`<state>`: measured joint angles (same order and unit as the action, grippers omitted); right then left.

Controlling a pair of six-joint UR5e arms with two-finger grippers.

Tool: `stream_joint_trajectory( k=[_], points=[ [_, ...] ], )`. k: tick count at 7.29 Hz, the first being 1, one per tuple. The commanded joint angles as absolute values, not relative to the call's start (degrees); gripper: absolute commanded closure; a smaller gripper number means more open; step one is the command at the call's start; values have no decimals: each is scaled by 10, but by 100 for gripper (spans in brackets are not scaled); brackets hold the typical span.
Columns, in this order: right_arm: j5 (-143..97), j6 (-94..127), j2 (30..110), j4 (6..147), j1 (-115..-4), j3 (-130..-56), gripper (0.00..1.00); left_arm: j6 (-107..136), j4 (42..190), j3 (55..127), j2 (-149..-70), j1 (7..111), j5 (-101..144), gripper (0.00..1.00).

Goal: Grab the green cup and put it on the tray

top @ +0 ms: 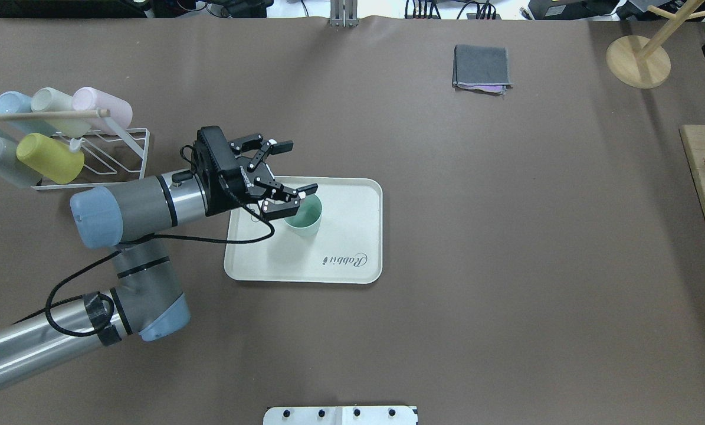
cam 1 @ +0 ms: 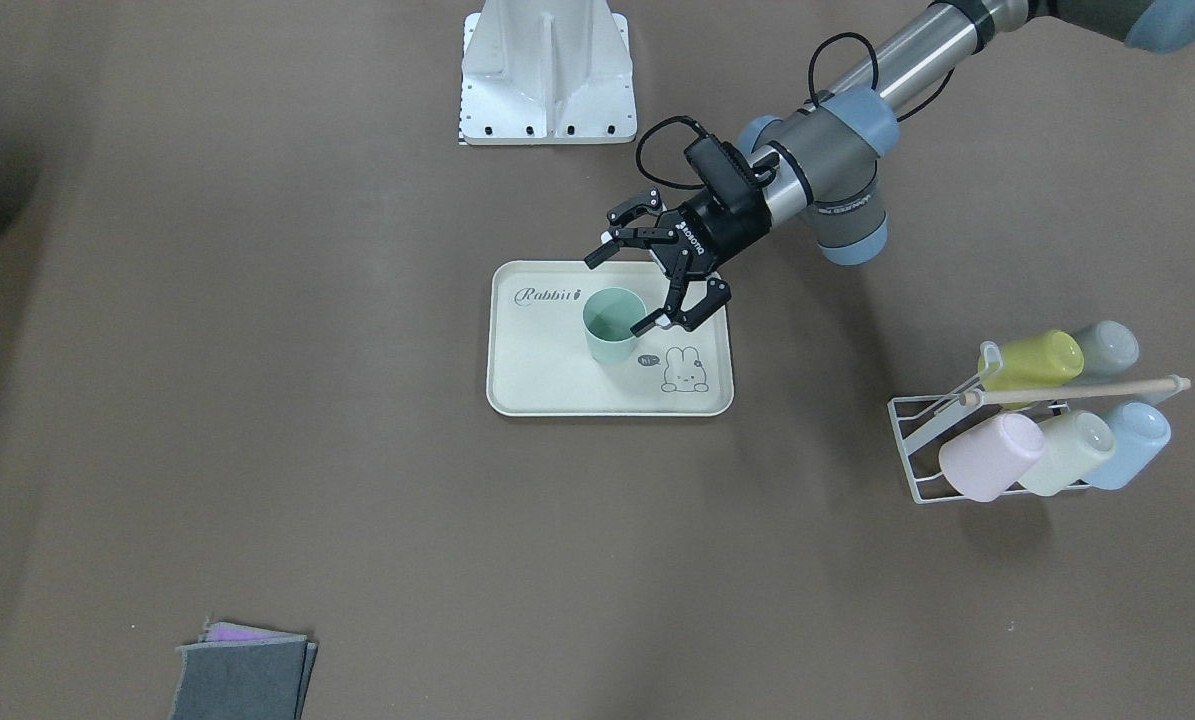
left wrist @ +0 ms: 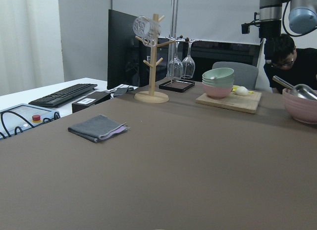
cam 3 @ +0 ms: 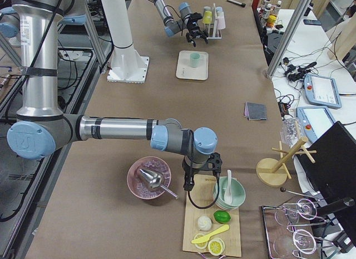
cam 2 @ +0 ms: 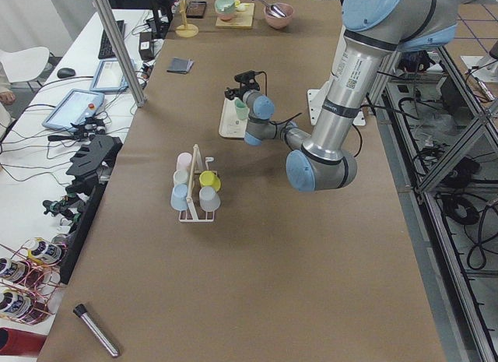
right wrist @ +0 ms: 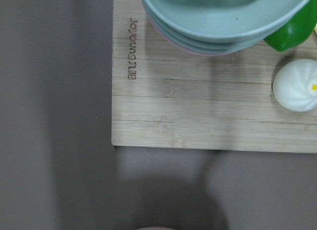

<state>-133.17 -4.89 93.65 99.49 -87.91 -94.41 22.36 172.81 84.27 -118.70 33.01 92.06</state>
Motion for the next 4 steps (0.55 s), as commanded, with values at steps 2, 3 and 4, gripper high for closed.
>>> stream_joint_trajectory(
  k=[2, 3, 4],
  points=[
    [-1317, -48, 945, 996, -889, -971, 0, 219, 1287, 925, -1232, 460, 920, 2],
    [-1317, -47, 946, 996, -889, -973, 0, 224, 1198, 925, -1232, 508, 918, 2],
    [-1317, -46, 945, 996, -889, -973, 0, 222, 1090, 925, -1230, 558, 920, 2]
  ],
)
